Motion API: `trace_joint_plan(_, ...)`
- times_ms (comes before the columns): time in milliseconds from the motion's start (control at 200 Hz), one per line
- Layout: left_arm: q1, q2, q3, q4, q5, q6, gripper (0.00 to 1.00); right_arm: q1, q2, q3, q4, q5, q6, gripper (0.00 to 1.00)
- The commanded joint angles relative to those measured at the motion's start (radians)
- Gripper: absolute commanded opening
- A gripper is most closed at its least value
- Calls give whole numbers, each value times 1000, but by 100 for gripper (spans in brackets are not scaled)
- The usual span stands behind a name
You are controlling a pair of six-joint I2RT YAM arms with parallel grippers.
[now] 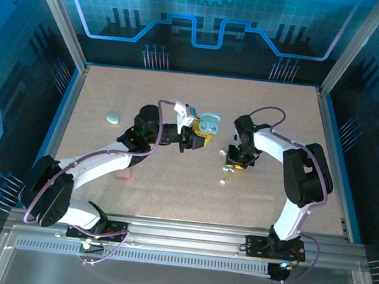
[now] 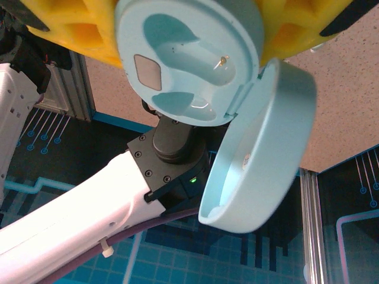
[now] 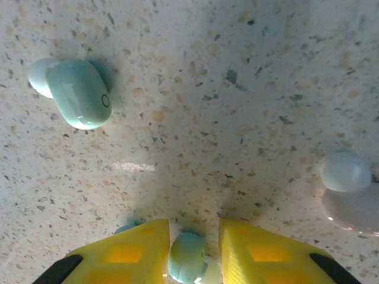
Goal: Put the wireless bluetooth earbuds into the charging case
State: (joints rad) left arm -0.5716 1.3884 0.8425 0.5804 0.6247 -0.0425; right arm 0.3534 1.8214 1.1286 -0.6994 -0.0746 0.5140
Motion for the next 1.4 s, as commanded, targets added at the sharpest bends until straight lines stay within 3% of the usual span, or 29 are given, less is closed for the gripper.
trace_joint_plan(0, 7, -24, -2, 3, 7, 29, 35, 25, 25, 35, -56, 23, -14, 29)
trace_joint_plan(525, 7, -20, 1, 1, 10, 27, 35, 45, 54, 62, -95, 67, -20, 23)
trace_joint_plan(780, 12, -26, -1, -4, -3, 32, 35, 28, -46, 36, -91, 14, -24, 20)
trace_joint_plan(941, 31, -32, -13, 3, -16, 13, 35, -32, -170, -22, -36, -144, -11, 20)
trace_joint_plan(1231, 93, -26, -37, 9, -38, -39, 35, -165, -380, -90, 211, -733, 102, 22)
trace_joint_plan(1396, 105, -19, -54, 33, -57, -55, 35, -175, -400, -72, 319, -939, 189, 22)
